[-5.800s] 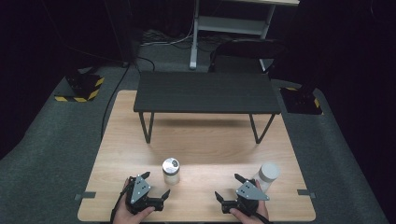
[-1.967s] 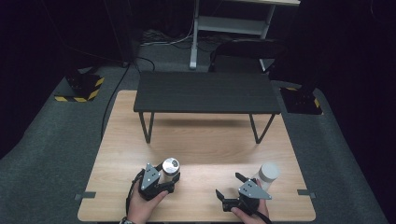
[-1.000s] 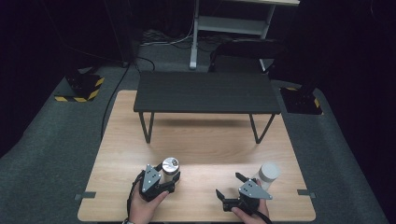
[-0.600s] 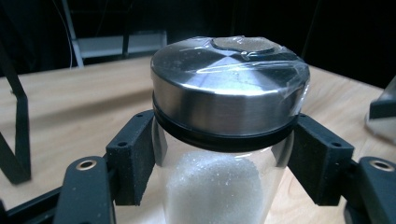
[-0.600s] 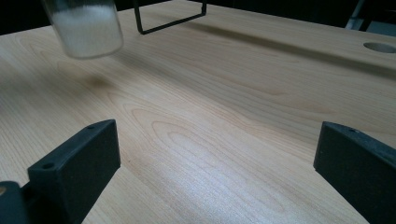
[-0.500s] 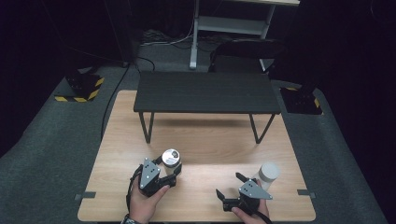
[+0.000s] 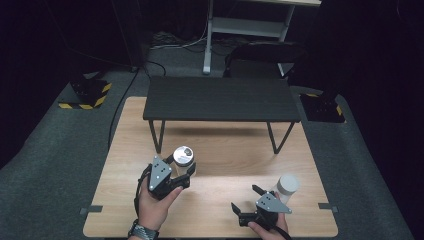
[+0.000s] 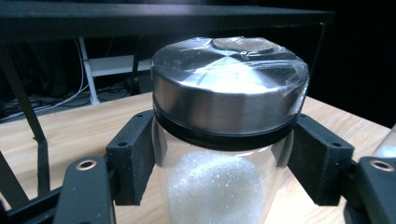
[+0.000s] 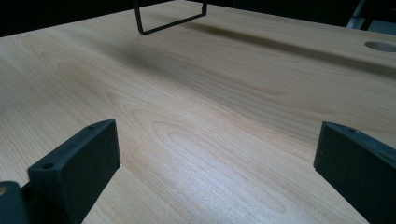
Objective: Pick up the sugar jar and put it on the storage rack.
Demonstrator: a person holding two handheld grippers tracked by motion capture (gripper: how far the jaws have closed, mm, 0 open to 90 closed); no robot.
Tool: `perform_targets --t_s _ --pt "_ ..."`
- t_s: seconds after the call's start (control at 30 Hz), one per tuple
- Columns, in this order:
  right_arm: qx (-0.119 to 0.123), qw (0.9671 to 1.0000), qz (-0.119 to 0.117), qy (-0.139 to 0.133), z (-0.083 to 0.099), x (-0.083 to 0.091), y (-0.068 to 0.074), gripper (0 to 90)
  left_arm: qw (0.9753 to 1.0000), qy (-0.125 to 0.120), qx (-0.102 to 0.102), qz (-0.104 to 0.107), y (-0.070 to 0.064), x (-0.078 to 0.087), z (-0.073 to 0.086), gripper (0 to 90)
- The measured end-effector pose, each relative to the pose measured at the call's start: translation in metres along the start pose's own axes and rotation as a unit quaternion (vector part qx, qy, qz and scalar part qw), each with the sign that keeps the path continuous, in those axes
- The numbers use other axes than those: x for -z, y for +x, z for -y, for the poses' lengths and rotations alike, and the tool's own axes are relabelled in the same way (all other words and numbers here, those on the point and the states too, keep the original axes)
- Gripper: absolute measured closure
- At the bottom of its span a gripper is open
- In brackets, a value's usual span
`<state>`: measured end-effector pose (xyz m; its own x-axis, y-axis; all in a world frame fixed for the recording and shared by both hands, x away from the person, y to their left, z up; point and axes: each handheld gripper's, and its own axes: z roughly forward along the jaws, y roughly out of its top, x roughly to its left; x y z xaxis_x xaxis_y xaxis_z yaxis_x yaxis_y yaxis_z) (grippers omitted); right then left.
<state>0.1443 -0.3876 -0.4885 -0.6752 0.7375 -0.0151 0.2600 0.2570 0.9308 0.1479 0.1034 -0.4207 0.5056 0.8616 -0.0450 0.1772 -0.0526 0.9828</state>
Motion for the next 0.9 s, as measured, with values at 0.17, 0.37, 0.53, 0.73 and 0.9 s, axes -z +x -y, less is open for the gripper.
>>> perform_targets --t_s 0.17,0.37,0.53,0.73,0.9 --pt "0.0 1.0 0.0 0.0 0.0 0.0 0.0 0.3 1.0 -0.007 -0.003 -0.005 0.0 -0.001 -0.011 30.3" --pt "-0.002 1.0 0.0 0.0 0.0 0.0 -0.001 0.3 0.9998 -0.013 -0.011 -0.015 -0.002 -0.004 -0.028 30.3" --pt "-0.002 1.0 -0.001 0.0 0.0 0.0 -0.001 0.3 0.9994 -0.015 -0.02 -0.024 -0.003 -0.006 -0.039 30.3" --pt "-0.003 1.0 -0.001 0.0 0.0 0.0 -0.001 0.3 0.999 -0.023 -0.02 -0.031 -0.002 -0.009 -0.051 30.3" --pt "-0.004 1.0 -0.001 0.0 0.0 0.0 -0.001 0.3 0.9986 -0.031 -0.026 -0.034 -0.001 -0.012 -0.062 30.3"
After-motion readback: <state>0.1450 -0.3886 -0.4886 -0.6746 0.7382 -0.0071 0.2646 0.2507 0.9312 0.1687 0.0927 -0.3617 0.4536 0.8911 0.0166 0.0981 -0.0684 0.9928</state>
